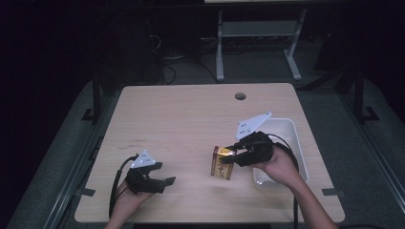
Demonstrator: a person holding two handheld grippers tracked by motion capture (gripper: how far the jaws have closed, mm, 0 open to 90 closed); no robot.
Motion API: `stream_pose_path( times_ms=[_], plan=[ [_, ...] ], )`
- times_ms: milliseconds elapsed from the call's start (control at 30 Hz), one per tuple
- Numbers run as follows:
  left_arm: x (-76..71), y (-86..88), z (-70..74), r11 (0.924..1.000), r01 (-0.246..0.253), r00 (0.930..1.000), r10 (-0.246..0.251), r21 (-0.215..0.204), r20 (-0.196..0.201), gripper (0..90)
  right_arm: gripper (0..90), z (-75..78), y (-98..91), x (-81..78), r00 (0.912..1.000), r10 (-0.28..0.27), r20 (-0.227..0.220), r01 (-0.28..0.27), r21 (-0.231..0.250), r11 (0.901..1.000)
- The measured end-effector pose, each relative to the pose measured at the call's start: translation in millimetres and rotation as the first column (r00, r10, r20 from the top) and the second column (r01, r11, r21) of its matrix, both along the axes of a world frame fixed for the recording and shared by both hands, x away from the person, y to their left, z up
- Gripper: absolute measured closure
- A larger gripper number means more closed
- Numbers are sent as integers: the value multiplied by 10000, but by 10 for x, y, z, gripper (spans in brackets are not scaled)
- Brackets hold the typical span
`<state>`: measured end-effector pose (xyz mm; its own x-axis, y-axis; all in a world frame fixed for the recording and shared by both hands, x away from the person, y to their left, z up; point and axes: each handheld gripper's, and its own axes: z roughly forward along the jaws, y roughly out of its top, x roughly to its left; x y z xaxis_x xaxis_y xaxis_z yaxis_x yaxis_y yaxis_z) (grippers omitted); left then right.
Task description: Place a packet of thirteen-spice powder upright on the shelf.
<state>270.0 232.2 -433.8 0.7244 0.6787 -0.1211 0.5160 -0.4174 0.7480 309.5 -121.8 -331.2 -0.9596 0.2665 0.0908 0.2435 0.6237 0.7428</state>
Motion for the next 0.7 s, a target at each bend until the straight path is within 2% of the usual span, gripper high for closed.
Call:
stream_pose_path(
  times_ms=[167, 300, 433, 700],
  plan=[
    [17, 60, 18, 9998, -178, 9998, 179, -93, 125, 226, 677, 87, -81, 39, 9997, 200, 166, -196, -274, 9994],
    [32, 94, 17, 9996, -263, 9996, 264, -103, 79, 226, 677, 134, -171, 50, 9992, 251, 297, -238, -422, 9988],
    [45, 126, 18, 9991, -345, 9994, 346, -260, 21, 225, 677, 183, -271, 61, 9989, 261, 378, -243, -459, 9987],
    [58, 156, 6, 9987, -421, 9991, 420, -284, -44, 225, 676, 241, -464, 93, 9980, 369, 507, -345, -471, 9983]
  ],
)
